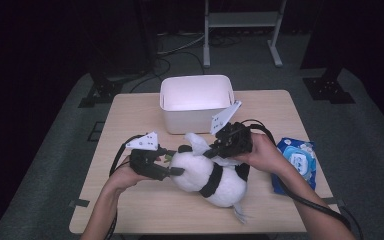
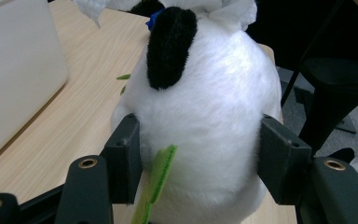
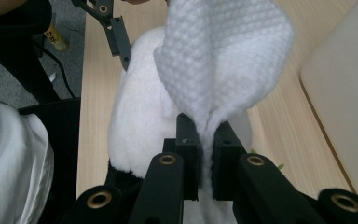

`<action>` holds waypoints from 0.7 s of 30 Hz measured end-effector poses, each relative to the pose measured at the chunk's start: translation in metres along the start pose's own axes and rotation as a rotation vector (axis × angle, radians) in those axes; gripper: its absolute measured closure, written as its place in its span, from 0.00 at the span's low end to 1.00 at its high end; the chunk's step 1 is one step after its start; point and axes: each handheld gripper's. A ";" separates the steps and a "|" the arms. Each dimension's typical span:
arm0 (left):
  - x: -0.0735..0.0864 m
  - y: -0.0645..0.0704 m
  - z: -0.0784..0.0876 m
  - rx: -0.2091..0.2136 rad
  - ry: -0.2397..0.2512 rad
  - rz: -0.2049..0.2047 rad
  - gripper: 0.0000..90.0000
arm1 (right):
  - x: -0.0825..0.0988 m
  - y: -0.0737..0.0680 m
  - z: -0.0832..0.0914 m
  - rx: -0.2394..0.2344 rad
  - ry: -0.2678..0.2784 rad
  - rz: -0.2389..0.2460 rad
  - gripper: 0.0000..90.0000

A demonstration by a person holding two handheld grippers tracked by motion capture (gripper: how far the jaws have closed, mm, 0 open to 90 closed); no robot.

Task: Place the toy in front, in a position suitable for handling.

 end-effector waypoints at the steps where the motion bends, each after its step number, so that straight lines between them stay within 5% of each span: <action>1: -0.001 0.000 0.000 -0.002 -0.004 -0.002 0.44 | 0.000 0.000 0.000 0.002 -0.001 0.001 0.93; 14: -0.036 0.004 0.014 -0.057 -0.097 -0.054 0.44 | -0.002 0.005 0.005 -0.001 0.055 -0.021 0.93; 21: -0.048 0.006 0.001 -0.041 -0.146 -0.064 0.41 | 0.016 0.003 0.008 0.002 0.062 -0.022 0.93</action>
Point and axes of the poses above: each handheld gripper's, and its own axes: z roughly backward along the jaws, x roughly out of its underside, y roughly to its right, and after that the axes turned 8 degrees about x, right-handed
